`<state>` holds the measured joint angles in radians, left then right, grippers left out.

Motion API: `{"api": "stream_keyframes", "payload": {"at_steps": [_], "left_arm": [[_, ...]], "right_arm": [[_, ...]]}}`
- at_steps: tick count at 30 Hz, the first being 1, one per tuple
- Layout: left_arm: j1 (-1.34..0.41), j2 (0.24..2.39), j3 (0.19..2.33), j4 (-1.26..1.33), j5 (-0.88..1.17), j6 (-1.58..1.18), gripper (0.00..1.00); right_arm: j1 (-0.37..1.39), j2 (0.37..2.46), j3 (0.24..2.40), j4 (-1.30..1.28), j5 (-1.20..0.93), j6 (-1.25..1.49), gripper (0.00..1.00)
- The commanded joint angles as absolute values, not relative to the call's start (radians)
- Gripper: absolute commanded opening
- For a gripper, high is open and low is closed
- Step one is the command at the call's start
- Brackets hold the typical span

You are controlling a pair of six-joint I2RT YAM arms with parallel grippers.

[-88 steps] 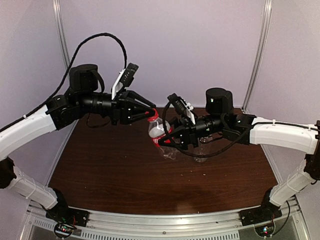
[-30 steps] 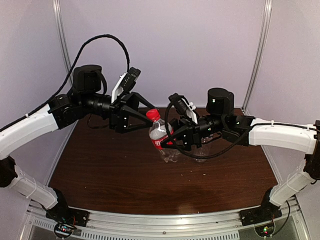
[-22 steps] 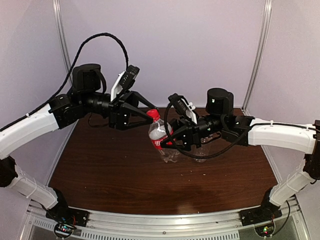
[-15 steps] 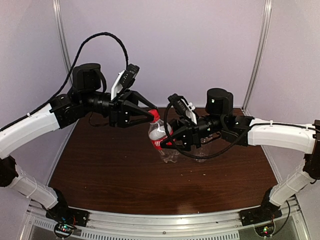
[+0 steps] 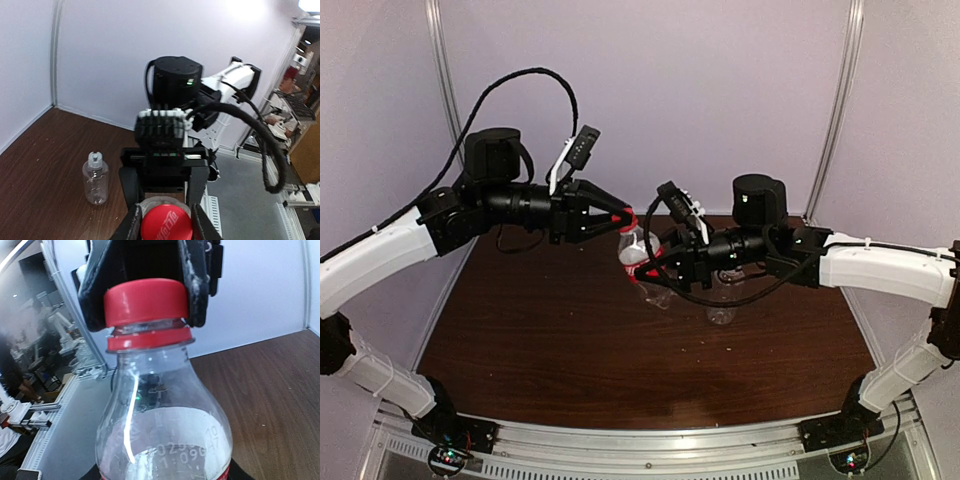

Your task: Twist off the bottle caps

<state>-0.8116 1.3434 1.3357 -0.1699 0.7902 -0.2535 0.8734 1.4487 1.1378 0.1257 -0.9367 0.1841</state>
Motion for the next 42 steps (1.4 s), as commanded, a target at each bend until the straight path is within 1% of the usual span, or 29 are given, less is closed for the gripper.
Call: {"api": "stream_keyframes", "payload": {"at_steps": [1,3,6,8,10,12,14,16,23,27,30,33,37,42], "left_arm": [[-0.829,1.301,1.348,-0.171,0.394,-0.446,0.17],[-0.852,1.294,1.341,-0.172,0.233,-0.535,0.17],[-0.903,1.304,1.37,-0.206,0.084,-0.581,0.18],[-0.92,1.323,1.404,-0.226,0.037,-0.579,0.18],[-0.921,1.338,1.421,-0.233,0.035,-0.578,0.19],[-0.921,1.348,1.43,-0.234,0.052,-0.571,0.22],[-0.922,1.353,1.432,-0.224,0.083,-0.557,0.27],[-0.92,1.353,1.426,-0.21,0.118,-0.533,0.35],[-0.912,1.316,1.41,-0.217,0.245,-0.39,0.66],[-0.902,1.285,1.409,-0.251,0.324,-0.319,0.78],[-0.884,1.263,1.4,-0.262,0.401,-0.266,0.83],[-0.868,1.245,1.39,-0.265,0.522,-0.207,0.85],[-0.855,1.241,1.395,-0.276,0.705,-0.116,0.85],[-0.844,1.263,1.41,-0.277,0.836,-0.06,0.84]], "right_arm": [[0.873,1.439,1.168,0.021,-0.604,0.119,0.28],[0.874,1.442,1.168,0.03,-0.508,0.115,0.28],[0.876,1.442,1.157,0.057,-0.427,0.121,0.28],[0.877,1.439,1.149,0.069,-0.401,0.125,0.28],[0.877,1.439,1.145,0.074,-0.397,0.127,0.28],[0.877,1.437,1.144,0.072,-0.404,0.129,0.28],[0.877,1.434,1.139,0.072,-0.414,0.129,0.28],[0.877,1.426,1.132,0.074,-0.429,0.127,0.28],[0.876,1.392,1.095,0.079,-0.519,0.073,0.28],[0.875,1.38,1.094,0.066,-0.629,0.044,0.28],[0.874,1.383,1.102,0.063,-0.728,0.042,0.29],[0.874,1.393,1.119,0.059,-0.828,0.051,0.29],[0.874,1.416,1.15,0.057,-0.958,0.078,0.3],[0.874,1.438,1.154,0.121,-1.071,0.15,0.3]]}}
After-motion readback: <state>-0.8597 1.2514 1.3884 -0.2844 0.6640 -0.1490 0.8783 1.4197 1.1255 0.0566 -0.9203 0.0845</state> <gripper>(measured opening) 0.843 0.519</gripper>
